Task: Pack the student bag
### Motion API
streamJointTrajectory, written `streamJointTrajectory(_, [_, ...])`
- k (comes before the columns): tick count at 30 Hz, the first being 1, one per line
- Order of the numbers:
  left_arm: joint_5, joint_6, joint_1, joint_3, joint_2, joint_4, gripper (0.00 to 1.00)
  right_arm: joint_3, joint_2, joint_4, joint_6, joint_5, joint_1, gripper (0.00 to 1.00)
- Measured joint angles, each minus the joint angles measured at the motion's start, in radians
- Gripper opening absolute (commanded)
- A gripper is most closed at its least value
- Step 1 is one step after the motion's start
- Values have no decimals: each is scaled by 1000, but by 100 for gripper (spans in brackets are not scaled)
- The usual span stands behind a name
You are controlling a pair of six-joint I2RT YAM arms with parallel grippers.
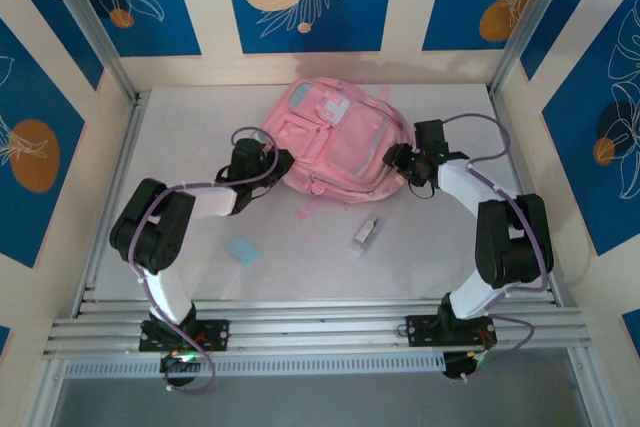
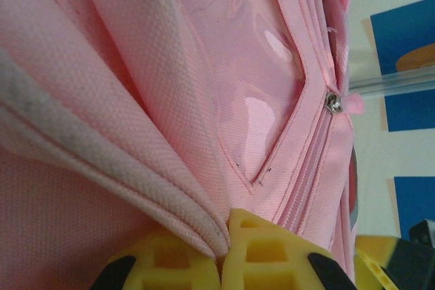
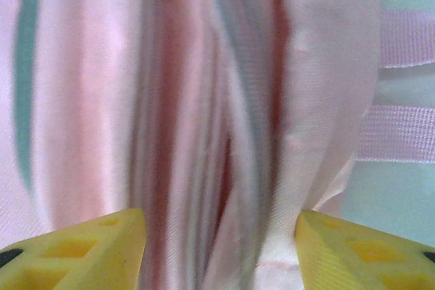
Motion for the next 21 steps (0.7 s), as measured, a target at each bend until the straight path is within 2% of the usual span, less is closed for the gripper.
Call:
streamJointTrajectory(3, [-27, -14, -15, -7, -5, 6, 0, 17, -107, -84, -31, 25, 70, 59])
streamJointTrajectory(6, [-51, -26, -28, -21, -14, 13, 0, 16, -231, -143, -31, 42, 185, 57])
streamJointTrajectory(10, [-75, -43, -38, -32, -26, 16, 0, -22, -305, -101, 23, 32, 351, 55])
streamJointTrajectory(16, [-99, -69, -46, -37, -34, 18, 0, -56, -143, 55, 107, 34, 534, 46])
streamJointTrajectory(21, [-112, -90, -51, -50, -39, 30, 0, -24, 32, 178, 171, 68, 602, 41])
